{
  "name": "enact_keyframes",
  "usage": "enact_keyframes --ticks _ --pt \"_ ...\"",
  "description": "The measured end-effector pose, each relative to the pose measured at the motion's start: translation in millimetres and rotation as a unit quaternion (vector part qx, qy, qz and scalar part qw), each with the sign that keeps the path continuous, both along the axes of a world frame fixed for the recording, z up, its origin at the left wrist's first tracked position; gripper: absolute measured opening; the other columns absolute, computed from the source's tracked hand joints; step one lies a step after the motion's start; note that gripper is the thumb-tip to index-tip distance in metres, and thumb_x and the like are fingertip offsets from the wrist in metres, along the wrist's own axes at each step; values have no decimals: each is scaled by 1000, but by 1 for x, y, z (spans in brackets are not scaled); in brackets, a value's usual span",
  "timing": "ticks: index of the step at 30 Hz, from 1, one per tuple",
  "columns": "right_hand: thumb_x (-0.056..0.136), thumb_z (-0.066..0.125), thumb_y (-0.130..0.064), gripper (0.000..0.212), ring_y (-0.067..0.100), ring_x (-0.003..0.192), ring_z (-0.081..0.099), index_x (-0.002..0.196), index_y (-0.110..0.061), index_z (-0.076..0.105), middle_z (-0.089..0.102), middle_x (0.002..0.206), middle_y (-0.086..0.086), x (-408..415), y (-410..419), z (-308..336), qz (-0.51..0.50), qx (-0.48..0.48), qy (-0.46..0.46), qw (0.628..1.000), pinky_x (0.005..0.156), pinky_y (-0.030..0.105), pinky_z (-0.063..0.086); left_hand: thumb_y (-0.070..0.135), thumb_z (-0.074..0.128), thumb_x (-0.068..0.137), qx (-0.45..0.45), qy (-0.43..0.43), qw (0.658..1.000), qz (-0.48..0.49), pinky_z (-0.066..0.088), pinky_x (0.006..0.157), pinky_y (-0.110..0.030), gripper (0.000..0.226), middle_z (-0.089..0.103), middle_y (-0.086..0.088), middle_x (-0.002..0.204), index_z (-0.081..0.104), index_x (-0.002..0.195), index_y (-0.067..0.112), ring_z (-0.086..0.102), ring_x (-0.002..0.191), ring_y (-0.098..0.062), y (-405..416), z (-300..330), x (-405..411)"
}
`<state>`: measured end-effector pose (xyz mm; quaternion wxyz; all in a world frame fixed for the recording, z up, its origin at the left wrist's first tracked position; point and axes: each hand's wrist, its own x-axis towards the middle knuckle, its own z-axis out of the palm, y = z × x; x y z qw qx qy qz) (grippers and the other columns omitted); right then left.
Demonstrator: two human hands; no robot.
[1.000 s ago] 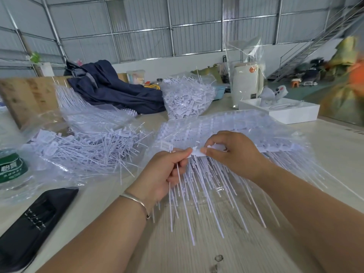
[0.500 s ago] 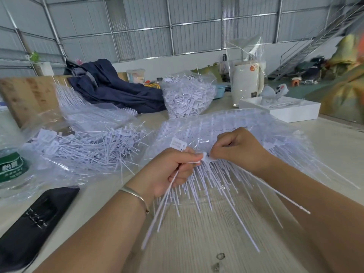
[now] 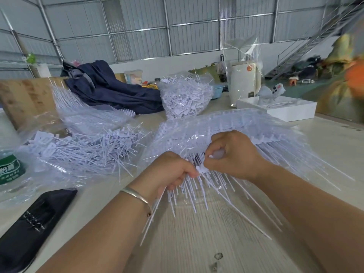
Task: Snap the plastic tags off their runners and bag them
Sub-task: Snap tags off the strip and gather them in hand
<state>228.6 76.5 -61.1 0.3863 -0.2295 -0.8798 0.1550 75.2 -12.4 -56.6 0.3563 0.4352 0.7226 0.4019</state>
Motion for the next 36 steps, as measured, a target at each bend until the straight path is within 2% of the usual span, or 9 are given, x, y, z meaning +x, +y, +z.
enact_keyframes --ticks 3,6,7,10,13,17,21,31,36 --pt "64 76 -12 9 12 51 47 56 -15 73 51 53 -3 0 -2 1 -17 57 12 998 67 26 44 9 74 70 54 113 990 66 22 39 -16 34 38 2 50 43 60 14 33 37 -12 3 -1 5" --pt "61 66 -22 13 18 51 50 51 -15 69 53 52 2 1 -3 5 -36 62 42 997 62 28 42 20 61 82 50 402 907 117 33 49 -23 22 51 4 62 47 65 18 51 55 -14 -2 -3 -3" --pt "61 64 -24 13 15 52 50 52 -16 69 54 54 0 2 -1 8 -43 47 64 996 58 23 39 21 58 84 62 432 890 132 34 50 -24 21 52 4 64 47 66 20 52 59 -15 -5 -3 -11" --pt "70 71 -17 4 8 56 49 66 -17 74 55 61 -6 5 5 12 -45 21 115 992 54 13 31 20 66 82 120 280 945 121 30 44 -22 27 48 7 53 51 59 18 47 50 -13 -9 -3 -25" --pt "79 71 -16 12 18 67 58 90 -12 75 63 73 3 -1 5 6 -50 73 59 994 69 26 41 19 79 77 139 107 983 51 39 47 -13 11 62 7 64 68 76 16 57 53 -3 -4 -6 -18" --pt "78 41 -31 31 24 66 53 79 -9 64 59 70 5 1 3 9 -54 95 29 994 72 35 38 20 84 74 105 137 984 33 36 43 -10 23 61 -1 70 67 85 9 54 53 -6 -1 -11 -18" --pt "77 39 -15 13 24 62 46 68 -14 47 47 64 -1 2 3 11 -58 96 35 993 70 33 30 17 76 82 112 157 981 29 33 40 -10 17 53 3 62 61 77 13 49 44 -1 -4 -13 -18" --pt "84 32 -20 22 18 47 32 69 -11 46 43 51 0 1 2 4 -65 128 -52 988 74 31 26 54 40 98 150 -120 981 10 15 37 -12 52 28 5 48 55 67 16 20 36 -8 -5 -6 -14" --pt "86 28 -26 30 19 50 37 76 -10 52 48 55 0 -2 -1 3 -82 133 -87 984 88 36 32 59 60 81 204 -125 971 -19 17 37 -16 37 24 7 50 61 67 25 19 39 -9 -9 -1 -11"
